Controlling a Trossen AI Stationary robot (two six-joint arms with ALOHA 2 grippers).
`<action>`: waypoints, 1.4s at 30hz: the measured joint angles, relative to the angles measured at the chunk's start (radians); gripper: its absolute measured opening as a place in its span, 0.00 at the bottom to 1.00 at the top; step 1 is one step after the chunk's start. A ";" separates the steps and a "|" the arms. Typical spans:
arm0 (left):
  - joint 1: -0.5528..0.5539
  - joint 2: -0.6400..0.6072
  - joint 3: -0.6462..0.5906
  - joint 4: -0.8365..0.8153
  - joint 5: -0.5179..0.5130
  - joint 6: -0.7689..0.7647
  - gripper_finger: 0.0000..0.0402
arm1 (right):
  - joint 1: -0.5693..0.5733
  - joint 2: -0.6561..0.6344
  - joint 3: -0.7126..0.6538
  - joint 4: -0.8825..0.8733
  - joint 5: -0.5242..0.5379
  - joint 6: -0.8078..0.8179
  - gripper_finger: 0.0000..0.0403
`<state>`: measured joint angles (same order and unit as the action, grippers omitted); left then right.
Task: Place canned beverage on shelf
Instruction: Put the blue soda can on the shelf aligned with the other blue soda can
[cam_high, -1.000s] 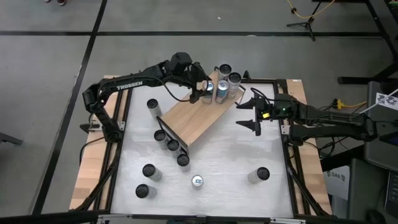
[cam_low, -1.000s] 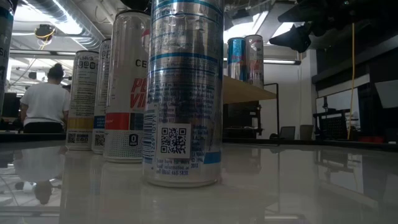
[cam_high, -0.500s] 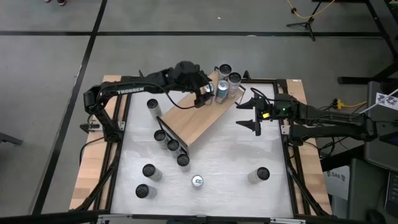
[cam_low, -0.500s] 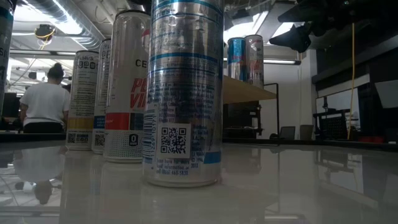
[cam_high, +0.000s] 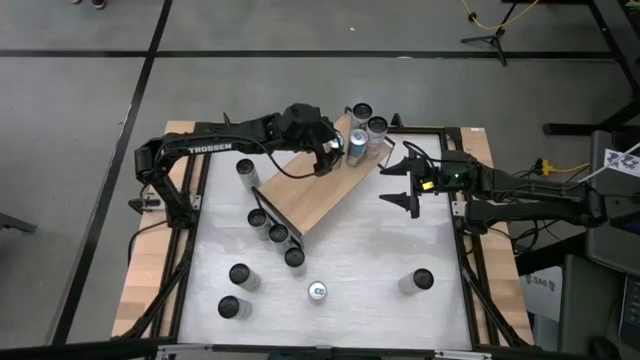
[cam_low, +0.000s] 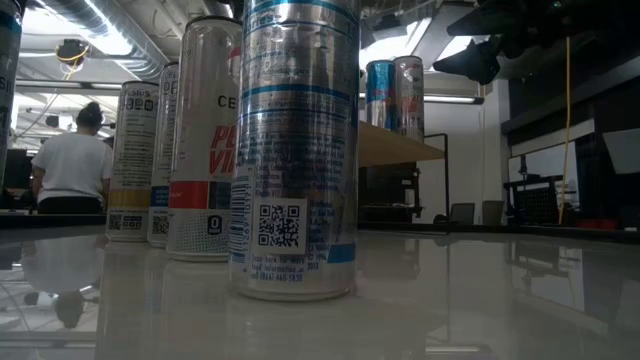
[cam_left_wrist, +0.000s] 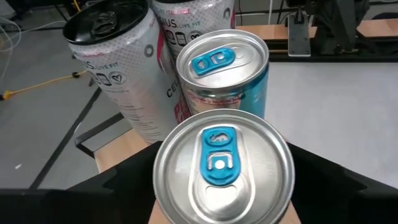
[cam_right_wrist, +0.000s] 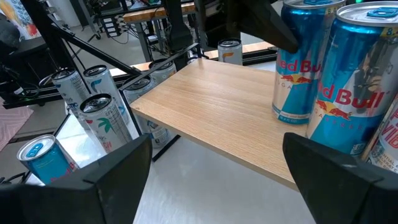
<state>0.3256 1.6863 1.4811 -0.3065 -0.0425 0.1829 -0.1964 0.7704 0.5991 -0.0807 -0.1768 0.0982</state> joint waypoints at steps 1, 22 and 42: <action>0.001 0.000 0.000 0.000 0.001 0.000 0.71 | 0.000 0.000 0.000 0.000 0.000 0.000 0.88; 0.129 -0.001 0.000 -0.005 0.422 0.104 0.57 | 0.000 0.000 0.000 0.000 0.000 0.000 0.88; 0.120 -0.003 0.002 -0.083 0.450 0.243 0.57 | 0.000 0.000 0.000 -0.026 0.000 0.000 0.88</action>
<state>0.4454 1.6833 1.4831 -0.3898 0.4071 0.4258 -0.1964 0.7704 0.5991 -0.1070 -0.1769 0.0986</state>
